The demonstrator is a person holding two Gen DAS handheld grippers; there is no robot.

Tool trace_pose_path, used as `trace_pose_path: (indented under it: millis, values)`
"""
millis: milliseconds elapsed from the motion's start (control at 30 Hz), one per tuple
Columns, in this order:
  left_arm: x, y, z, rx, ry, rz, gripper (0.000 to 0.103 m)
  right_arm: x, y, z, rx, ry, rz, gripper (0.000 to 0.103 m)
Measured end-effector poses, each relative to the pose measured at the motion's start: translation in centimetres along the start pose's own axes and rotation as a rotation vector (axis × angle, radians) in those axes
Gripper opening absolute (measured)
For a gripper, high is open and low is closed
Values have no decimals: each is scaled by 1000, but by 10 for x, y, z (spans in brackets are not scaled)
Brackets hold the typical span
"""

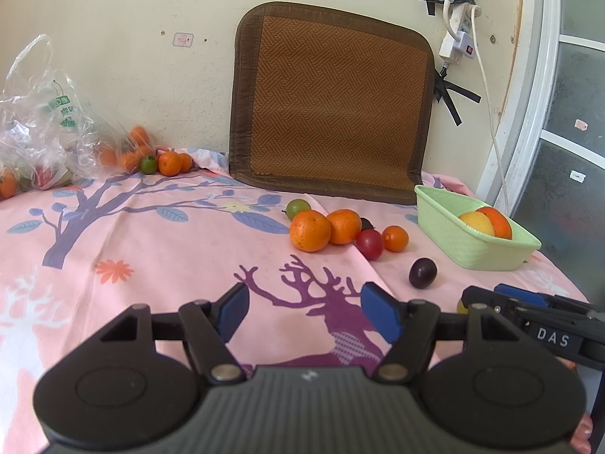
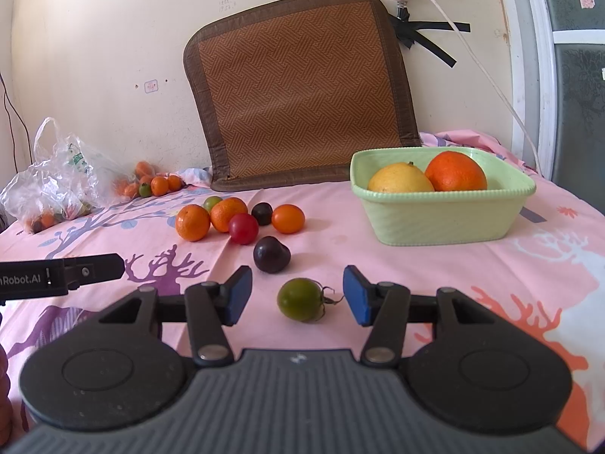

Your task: Organize fruits

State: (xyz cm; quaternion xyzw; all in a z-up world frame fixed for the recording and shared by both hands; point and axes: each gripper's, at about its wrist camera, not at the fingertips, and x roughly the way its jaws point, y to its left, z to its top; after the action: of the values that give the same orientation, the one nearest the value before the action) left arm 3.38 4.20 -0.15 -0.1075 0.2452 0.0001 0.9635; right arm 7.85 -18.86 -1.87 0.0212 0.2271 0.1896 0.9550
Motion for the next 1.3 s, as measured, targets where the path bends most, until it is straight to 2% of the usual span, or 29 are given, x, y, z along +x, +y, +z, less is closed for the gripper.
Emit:
trace_pose_path:
  millis: [667,800,967,1100,1300]
  values:
    - [2,1,0,-12,10,-21,67,0,1,1,-5,5,28,56]
    - [2,3,1,-26,19,-64,67,-2,0,1,-8,15,49,56]
    - [10,-3,7,-50,67,-140,67,-8,-4,2,-43,33,83,56]
    - [21,-29,17,9,92,-191,67,-9,-12,3,-97,51,58,56]
    - [49,-75,31,84,159,-276,67,-4,-27,7,-166,92,104,56]
